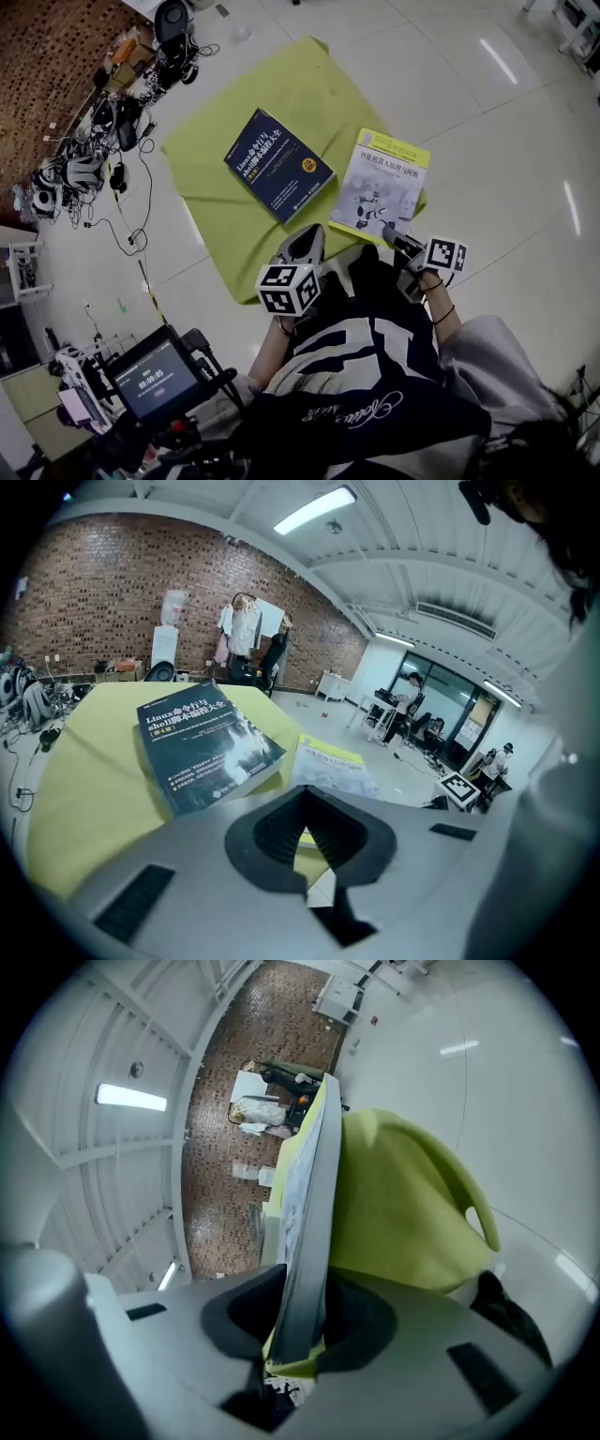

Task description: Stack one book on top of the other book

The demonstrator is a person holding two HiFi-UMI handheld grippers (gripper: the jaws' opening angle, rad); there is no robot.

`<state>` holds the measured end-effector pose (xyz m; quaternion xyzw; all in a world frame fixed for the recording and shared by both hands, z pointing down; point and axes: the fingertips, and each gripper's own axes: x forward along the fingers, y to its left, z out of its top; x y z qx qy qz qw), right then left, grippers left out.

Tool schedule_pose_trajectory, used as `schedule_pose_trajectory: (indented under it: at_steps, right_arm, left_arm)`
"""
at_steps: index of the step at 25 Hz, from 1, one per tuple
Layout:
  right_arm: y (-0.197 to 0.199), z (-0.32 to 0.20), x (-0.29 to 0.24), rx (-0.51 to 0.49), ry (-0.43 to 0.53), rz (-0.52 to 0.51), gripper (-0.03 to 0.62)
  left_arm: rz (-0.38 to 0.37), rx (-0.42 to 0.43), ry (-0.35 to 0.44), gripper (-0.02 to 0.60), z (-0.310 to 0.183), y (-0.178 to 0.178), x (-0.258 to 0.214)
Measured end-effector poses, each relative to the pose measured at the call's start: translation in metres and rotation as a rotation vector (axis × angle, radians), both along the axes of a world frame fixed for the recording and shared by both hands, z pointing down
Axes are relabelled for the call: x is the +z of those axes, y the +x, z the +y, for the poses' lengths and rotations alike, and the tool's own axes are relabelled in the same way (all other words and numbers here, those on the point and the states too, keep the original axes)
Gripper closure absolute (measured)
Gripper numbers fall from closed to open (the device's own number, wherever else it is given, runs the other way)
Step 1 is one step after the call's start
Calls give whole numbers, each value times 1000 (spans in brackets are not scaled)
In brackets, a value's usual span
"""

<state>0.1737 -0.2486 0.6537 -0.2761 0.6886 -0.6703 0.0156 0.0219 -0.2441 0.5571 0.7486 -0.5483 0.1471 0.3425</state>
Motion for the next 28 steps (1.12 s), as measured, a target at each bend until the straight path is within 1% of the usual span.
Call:
schedule_pose_trajectory:
  at_steps: [2, 6, 10, 13, 18, 23, 25, 28]
  right_arm:
    - [0, -1, -14, 15, 1, -20, 513]
    - [2, -8, -48, 4, 95, -21, 520]
    - [10, -21, -91, 22, 206, -71, 519]
    - [5, -29, -125, 40, 262, -143, 517]
    - [-20, -41, -173, 74, 325, -215, 511]
    - [-53, -44, -209, 88, 375, -258, 508]
    - [-74, -50, -229, 77, 408, -278, 508]
    - [-116, -62, -255, 42, 465, -291, 508]
  left_arm:
    - [-5, -6, -2, 578, 1, 0, 2]
    - [-9, -33, 1, 578, 1, -8, 3]
    - [-9, -64, -4, 578, 8, -16, 4]
    - [1, -100, -5, 578, 17, -30, 6]
    - [5, -140, 15, 578, 15, -65, 3]
    - [13, -164, 52, 578, 7, -101, -6]
    - [16, -169, 62, 578, 2, -120, -12]
    - [26, -178, 70, 578, -2, -151, -18]
